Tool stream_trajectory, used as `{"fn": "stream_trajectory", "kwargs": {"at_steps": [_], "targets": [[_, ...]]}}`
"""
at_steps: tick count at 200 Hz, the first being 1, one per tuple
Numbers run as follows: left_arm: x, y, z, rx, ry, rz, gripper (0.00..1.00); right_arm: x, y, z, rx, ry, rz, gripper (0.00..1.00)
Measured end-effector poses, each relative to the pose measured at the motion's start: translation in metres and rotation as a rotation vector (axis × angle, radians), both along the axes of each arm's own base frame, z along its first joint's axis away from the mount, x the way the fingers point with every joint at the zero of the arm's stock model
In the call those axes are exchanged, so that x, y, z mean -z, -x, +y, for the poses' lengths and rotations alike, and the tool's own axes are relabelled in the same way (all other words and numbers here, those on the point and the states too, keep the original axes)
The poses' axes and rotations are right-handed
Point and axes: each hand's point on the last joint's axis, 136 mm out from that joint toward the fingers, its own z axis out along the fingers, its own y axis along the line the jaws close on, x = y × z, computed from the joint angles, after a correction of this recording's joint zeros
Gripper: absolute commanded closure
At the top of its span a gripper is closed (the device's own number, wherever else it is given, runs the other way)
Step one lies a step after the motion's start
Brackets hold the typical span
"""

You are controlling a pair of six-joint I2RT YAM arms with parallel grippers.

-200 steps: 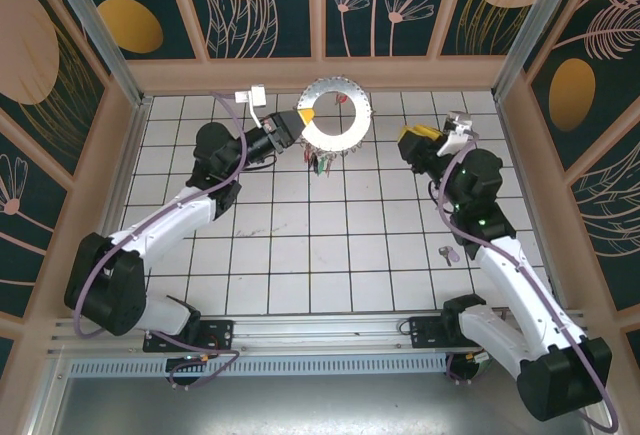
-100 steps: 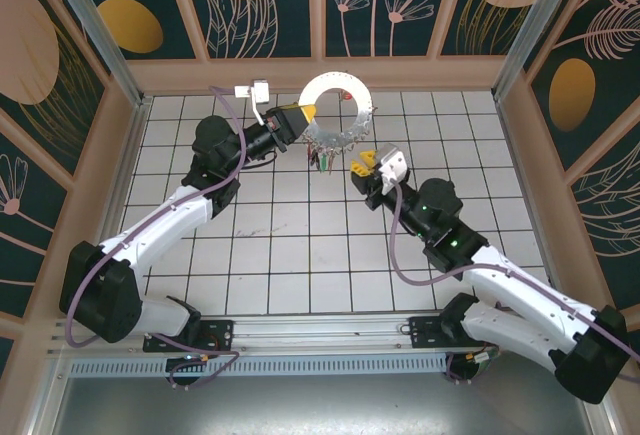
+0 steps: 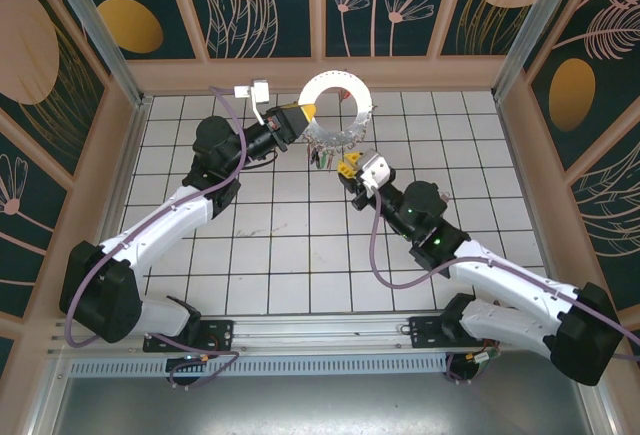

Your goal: Put the keys on the keyring

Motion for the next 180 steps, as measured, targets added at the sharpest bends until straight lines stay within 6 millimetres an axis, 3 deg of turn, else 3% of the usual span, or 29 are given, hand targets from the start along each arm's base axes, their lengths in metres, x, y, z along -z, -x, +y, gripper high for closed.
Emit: {"fn": "stream_trajectory", "kwargs": {"at_steps": [180], "targets": [[0.0,-0.002,0.001,-0.01,0.011,0.015,1.0,0.001,-0.015,0.004,0.043,-0.045,-0.004,0.76]]}}
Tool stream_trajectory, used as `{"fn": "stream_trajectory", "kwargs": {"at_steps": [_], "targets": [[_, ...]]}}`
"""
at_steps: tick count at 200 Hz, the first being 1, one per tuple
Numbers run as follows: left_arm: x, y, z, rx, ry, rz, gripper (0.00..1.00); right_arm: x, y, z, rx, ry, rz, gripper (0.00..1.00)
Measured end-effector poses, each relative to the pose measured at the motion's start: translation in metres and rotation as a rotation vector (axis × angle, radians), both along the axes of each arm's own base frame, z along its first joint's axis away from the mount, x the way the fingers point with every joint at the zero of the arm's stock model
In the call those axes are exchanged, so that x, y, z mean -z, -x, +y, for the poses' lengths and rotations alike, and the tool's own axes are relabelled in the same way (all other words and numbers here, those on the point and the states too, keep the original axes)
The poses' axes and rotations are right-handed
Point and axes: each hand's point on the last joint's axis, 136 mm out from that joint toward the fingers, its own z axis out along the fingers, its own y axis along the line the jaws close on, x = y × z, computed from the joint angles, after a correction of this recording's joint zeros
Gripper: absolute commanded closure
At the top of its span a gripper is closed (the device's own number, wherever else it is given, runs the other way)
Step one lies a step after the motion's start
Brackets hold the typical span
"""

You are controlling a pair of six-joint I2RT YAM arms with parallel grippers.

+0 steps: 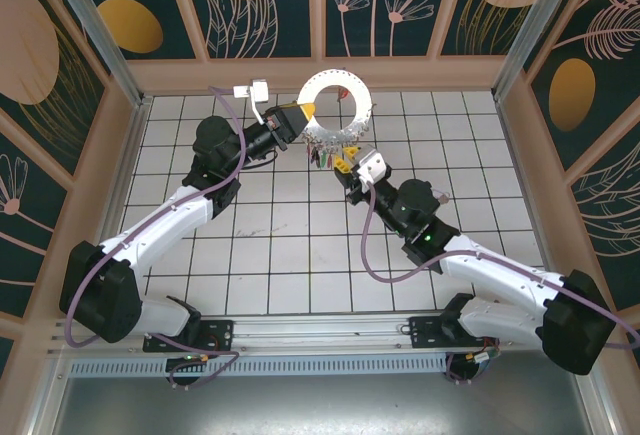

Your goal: Put the keys on the keyring

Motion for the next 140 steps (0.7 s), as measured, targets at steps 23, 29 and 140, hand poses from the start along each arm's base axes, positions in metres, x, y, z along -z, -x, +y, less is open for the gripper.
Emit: {"fn": "stream_trajectory", "kwargs": {"at_steps": [23,29,140], "targets": [[0.0,-0.0006,0.0003,-0.004,0.001,0.001,1.0,-0.0009,-0.0033,-0.0027,0.018,-0.014,0.004,0.76],[0.0,-0.0004,0.0002,-0.002,0.001,0.002,1.0,-0.0014,-0.0042,-0.0036,0.022,-0.018,0.004,0.76],[0.0031,-0.0017,-0.0014,0.0,-0.002,0.009,1.0,0.0028,-0.01,-0.0013,0.027,-0.021,0.007,0.79]]}}
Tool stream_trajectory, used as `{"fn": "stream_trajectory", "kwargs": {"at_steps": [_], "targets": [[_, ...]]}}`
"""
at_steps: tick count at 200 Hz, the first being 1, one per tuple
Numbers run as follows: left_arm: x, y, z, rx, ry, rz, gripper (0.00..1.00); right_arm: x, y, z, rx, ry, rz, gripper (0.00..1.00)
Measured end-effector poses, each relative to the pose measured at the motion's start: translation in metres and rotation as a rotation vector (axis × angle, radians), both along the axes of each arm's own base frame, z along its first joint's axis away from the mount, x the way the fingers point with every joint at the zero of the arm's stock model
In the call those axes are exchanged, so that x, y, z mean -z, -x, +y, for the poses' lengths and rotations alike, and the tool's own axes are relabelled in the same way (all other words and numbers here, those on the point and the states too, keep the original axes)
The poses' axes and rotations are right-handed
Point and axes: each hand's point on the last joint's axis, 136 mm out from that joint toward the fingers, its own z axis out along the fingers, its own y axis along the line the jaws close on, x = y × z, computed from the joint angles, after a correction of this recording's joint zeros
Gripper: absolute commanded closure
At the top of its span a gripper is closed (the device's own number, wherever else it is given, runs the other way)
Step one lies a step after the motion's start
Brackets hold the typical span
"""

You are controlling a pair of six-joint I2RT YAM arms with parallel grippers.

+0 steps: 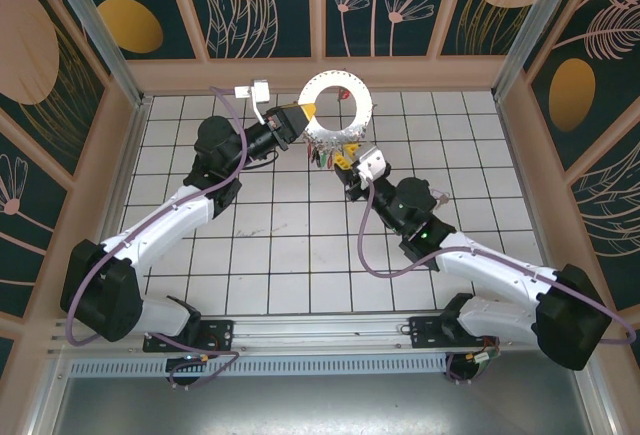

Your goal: Put the keys on the keyring

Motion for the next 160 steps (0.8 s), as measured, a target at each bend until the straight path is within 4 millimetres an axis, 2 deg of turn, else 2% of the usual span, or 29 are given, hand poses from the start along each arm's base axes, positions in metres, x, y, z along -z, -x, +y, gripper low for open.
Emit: {"fn": "stream_trajectory", "kwargs": {"at_steps": [73,160], "targets": [[0.0,0.0,0.0,0.0,0.0,0.001,1.0,-0.006,-0.001,-0.002,0.001,-0.035,-0.003,0.84],[0.0,0.0,0.0,0.0,0.001,0.001,1.0,-0.011,-0.003,-0.006,0.011,-0.055,-0.012,0.83]]}}
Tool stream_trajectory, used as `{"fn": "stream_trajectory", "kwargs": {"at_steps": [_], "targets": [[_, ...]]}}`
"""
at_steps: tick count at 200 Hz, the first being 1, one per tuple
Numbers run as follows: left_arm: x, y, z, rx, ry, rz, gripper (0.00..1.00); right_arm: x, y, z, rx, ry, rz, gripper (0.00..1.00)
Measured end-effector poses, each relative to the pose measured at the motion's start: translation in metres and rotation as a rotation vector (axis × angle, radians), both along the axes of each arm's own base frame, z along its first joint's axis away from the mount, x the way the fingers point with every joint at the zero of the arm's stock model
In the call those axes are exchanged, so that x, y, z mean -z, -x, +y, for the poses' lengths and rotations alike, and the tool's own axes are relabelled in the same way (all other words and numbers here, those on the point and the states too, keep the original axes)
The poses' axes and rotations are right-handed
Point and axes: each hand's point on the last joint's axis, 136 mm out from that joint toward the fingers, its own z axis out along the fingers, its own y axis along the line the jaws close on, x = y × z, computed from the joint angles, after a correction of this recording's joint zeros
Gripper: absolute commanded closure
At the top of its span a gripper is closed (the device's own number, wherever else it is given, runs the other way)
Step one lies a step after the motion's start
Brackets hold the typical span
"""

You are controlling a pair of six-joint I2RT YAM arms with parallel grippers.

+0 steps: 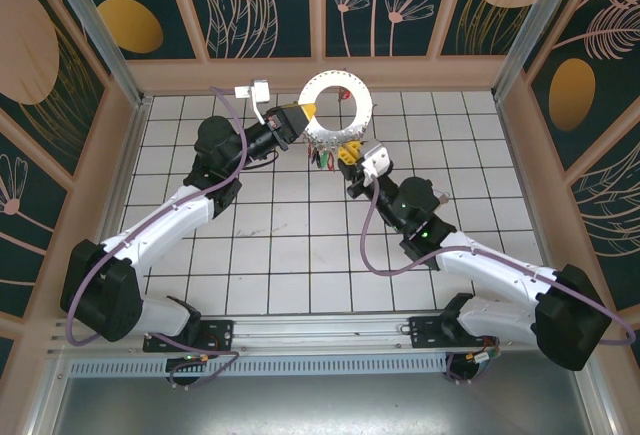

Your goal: Put the keys on the keyring

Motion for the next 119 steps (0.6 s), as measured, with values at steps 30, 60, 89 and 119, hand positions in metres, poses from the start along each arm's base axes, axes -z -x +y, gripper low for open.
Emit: {"fn": "stream_trajectory", "kwargs": {"at_steps": [30,60,89,119], "targets": [[0.0,0.0,0.0,-0.001,0.002,0.003,1.0,-0.001,-0.003,-0.004,0.01,-0.001,-0.002,0.82],[0.0,-0.001,0.0,-0.002,0.004,0.006,1.0,0.002,-0.003,-0.001,-0.004,0.001,0.003,0.82],[0.0,-0.001,0.0,-0.002,0.003,0.007,1.0,0.008,-0.005,0.002,-0.013,0.006,0.022,0.83],[0.002,-0.002,0.0,-0.002,0.002,0.01,1.0,0.009,-0.006,0.003,-0.013,0.008,0.023,0.85]]}}
